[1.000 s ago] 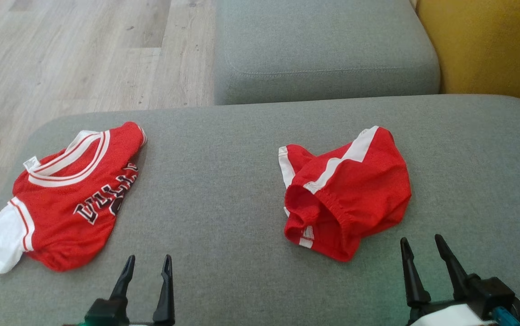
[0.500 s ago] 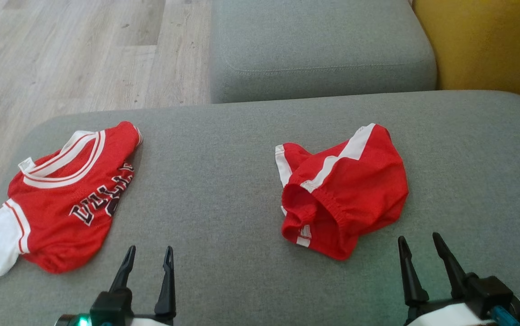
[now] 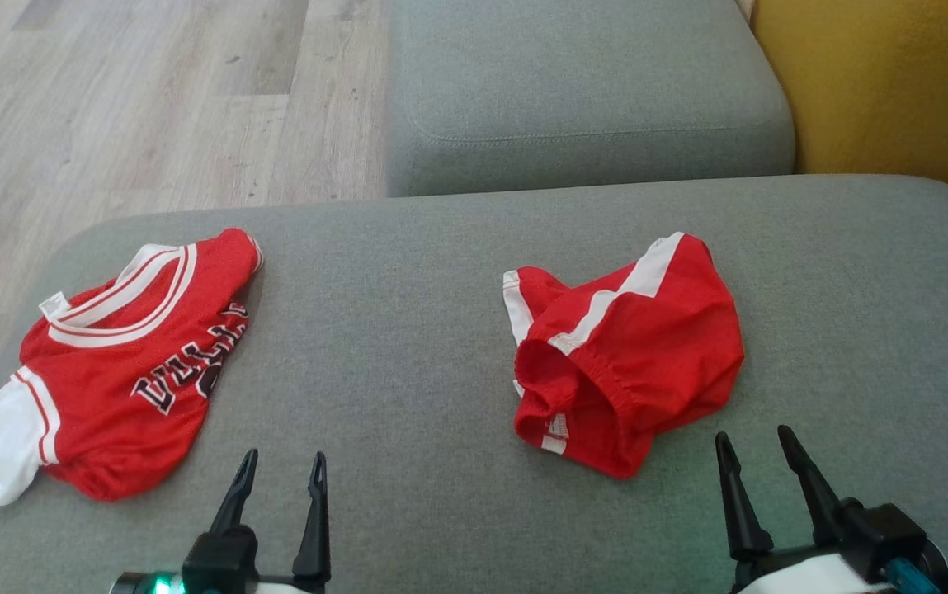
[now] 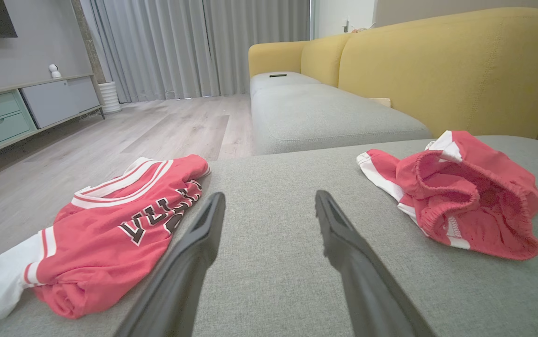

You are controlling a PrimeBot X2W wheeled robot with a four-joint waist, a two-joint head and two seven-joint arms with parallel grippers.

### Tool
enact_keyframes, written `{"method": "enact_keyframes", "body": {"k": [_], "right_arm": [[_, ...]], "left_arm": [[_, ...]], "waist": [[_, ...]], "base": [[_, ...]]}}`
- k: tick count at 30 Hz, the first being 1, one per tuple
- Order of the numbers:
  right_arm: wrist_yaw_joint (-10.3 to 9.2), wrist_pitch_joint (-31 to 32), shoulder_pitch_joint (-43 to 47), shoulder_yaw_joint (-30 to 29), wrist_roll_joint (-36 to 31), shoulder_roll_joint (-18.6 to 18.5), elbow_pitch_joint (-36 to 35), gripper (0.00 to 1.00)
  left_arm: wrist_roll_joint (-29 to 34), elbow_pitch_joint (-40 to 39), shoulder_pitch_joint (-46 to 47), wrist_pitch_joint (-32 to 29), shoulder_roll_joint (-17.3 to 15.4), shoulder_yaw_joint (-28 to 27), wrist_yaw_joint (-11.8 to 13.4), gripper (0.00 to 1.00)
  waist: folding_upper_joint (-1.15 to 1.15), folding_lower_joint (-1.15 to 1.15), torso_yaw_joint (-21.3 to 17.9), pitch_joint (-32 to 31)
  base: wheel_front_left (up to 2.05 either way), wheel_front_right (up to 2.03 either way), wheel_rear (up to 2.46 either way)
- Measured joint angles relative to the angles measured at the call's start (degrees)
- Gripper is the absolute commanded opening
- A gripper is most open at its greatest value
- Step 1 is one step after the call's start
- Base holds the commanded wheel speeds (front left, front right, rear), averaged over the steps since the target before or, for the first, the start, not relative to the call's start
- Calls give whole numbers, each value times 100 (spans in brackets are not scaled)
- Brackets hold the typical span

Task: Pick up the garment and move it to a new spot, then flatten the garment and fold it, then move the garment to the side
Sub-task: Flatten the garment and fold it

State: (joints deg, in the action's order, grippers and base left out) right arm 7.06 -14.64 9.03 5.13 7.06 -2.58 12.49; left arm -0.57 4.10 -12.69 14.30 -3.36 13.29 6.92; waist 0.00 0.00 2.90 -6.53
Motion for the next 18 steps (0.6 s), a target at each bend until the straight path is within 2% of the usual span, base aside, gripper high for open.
{"method": "enact_keyframes", "body": {"k": [13,14,15,16,17,18], "right_arm": [[0,0,1,68,0,0,5,100],[0,0,2,67,0,0,3,100],[0,0,2,67,0,0,3,100],[0,0,2,60,0,0,0,100],[0,0,2,43,-15,0,-3,100],[0,0,2,45,-40,0,-3,100]], "left_arm": [[-3,67,-1,0,-4,108,52,100],[-55,84,1,0,-4,167,-69,100],[-55,84,1,0,-4,167,-69,100],[-174,118,10,0,-5,257,-276,100],[-390,347,88,0,-8,472,-751,100],[-505,523,165,-1,5,561,-949,100]], "waist": [[0,0,-64,-53],[0,0,-68,-48],[0,0,-68,-48],[0,0,-68,-38],[0,0,-60,-8],[0,0,-59,9]], "base": [[0,0,0],[0,0,0],[0,0,0],[0,0,0],[0,0,0],[0,0,0]]}}
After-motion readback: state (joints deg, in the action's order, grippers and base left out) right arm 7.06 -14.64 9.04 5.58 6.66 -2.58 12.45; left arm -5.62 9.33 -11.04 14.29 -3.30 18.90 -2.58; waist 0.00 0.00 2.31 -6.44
